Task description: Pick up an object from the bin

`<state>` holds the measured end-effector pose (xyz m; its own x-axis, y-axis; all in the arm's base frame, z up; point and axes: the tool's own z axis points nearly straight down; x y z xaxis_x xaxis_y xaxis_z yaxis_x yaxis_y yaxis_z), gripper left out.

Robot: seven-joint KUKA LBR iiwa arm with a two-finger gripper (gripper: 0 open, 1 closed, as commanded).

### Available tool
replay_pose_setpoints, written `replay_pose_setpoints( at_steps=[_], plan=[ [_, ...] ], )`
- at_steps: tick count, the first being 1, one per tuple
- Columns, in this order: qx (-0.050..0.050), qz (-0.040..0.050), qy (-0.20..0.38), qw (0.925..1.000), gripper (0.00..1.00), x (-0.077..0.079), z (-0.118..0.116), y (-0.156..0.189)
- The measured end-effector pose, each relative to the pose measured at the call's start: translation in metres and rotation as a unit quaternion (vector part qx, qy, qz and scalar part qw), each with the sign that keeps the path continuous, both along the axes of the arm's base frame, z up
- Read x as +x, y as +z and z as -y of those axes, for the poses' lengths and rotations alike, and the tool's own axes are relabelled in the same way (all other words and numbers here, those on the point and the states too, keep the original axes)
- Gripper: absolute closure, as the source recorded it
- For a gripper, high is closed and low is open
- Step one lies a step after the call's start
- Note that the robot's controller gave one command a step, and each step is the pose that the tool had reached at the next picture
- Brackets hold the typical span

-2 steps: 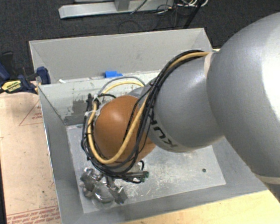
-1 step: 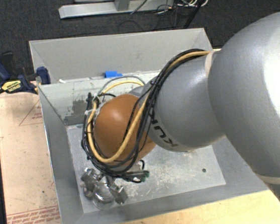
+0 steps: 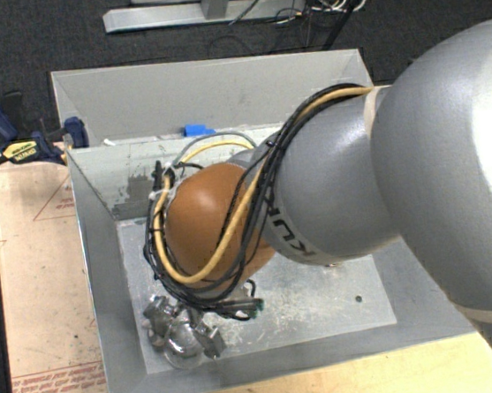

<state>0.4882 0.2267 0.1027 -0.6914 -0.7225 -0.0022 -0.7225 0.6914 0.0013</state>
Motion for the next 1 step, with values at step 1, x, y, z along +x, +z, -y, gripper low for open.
replay_pose_setpoints(
  at_steps=[1],
  plan=[
    [-0.001, -0.0036, 0.000, 1.0000, 1.00, -0.0020, 0.0007, 0.0213]
  ],
)
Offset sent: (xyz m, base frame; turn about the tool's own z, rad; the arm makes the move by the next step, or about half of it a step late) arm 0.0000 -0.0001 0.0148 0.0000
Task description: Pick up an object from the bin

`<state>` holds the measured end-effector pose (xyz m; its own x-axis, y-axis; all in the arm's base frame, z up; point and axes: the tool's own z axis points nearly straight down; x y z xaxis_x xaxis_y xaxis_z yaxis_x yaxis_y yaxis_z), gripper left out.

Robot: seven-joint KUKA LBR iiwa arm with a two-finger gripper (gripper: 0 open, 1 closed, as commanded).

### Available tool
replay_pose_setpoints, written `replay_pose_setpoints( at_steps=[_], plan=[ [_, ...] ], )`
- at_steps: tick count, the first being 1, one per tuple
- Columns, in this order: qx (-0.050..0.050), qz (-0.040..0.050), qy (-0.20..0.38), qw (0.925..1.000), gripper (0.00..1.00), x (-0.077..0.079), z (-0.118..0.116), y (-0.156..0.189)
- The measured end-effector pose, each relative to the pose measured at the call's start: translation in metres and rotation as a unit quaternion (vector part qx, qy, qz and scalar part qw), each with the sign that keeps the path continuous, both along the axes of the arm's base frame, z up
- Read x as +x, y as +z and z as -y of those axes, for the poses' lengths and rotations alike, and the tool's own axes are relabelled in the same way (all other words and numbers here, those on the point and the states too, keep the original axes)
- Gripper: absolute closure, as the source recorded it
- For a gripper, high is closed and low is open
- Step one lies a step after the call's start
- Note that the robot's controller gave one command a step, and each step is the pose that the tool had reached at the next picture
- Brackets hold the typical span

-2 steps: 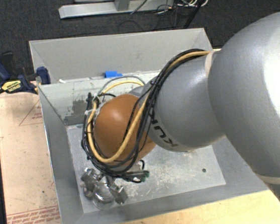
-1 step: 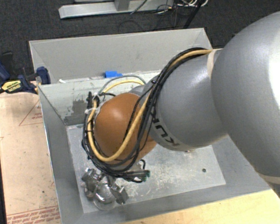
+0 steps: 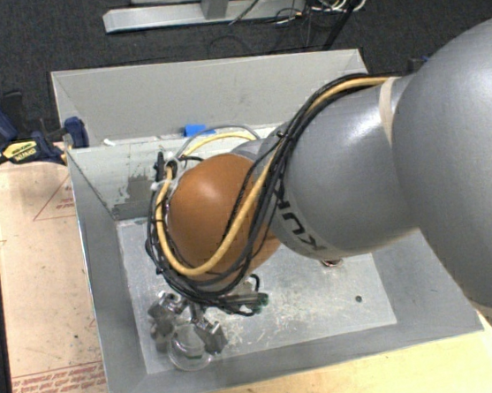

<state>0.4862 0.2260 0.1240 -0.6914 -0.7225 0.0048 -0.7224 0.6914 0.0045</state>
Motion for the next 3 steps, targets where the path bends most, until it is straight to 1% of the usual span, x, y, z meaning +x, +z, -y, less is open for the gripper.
replay_pose_setpoints(
  at_steps=[2, 3],
  plan=[
    [0.002, 0.0050, 0.000, 1.0000, 1.00, 0.002, -0.001, 0.034],
    [0.002, 0.0050, 0.000, 1.0000, 1.00, 0.002, -0.001, 0.043]
  ],
)
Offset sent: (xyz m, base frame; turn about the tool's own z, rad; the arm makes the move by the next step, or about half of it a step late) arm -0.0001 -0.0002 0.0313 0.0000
